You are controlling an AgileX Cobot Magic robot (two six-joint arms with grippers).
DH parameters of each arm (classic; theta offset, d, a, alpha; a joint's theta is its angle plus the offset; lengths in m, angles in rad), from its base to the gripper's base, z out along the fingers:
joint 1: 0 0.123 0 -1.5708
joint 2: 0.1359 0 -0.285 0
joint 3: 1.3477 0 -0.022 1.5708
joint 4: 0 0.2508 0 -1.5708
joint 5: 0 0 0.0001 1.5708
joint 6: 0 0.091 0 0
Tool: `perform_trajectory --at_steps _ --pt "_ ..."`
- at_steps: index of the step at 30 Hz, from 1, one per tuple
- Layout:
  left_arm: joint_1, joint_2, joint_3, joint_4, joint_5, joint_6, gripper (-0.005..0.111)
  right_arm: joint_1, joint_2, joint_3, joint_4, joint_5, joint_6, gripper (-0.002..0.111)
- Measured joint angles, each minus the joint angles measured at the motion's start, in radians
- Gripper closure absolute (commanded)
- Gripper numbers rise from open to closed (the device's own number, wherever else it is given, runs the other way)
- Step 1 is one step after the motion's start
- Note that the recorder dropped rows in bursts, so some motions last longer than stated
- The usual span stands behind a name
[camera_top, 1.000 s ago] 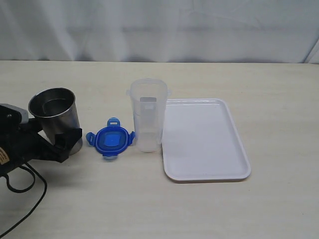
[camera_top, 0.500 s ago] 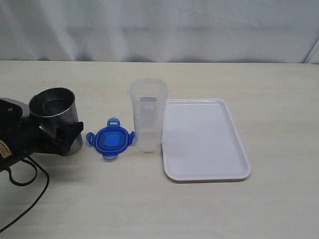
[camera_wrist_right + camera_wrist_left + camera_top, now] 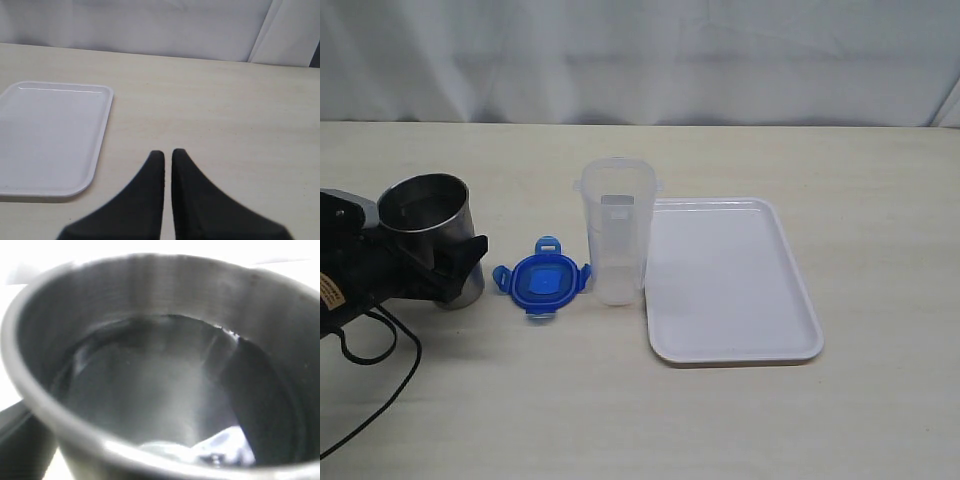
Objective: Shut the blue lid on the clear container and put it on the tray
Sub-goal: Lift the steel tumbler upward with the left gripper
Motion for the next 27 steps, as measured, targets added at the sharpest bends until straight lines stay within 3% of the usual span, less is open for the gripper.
perform_trajectory --at_steps 7,11,17,21,27 --pt "0.0 0.0 0.0 0.0 0.0 0.0 0.022 0.0 0.0 0.0 0.0 0.0 0.0 0.103" --pt "0.0 0.0 0.0 0.003 0.0 0.0 0.048 0.0 0.0 0.0 0.0 0.0 0.0 0.103" --pt "0.0 0.0 0.0 0.001 -0.002 -0.001 0.076 0.0 0.0 0.0 0.0 0.0 0.0 0.103" --pt "0.0 0.0 0.0 0.003 -0.002 -0.001 0.103 0.0 0.0 0.0 0.0 0.0 0.0 0.103" --pt "0.0 0.0 0.0 0.005 -0.002 -0.001 0.107 0.0 0.0 0.0 0.0 0.0 0.0 0.103"
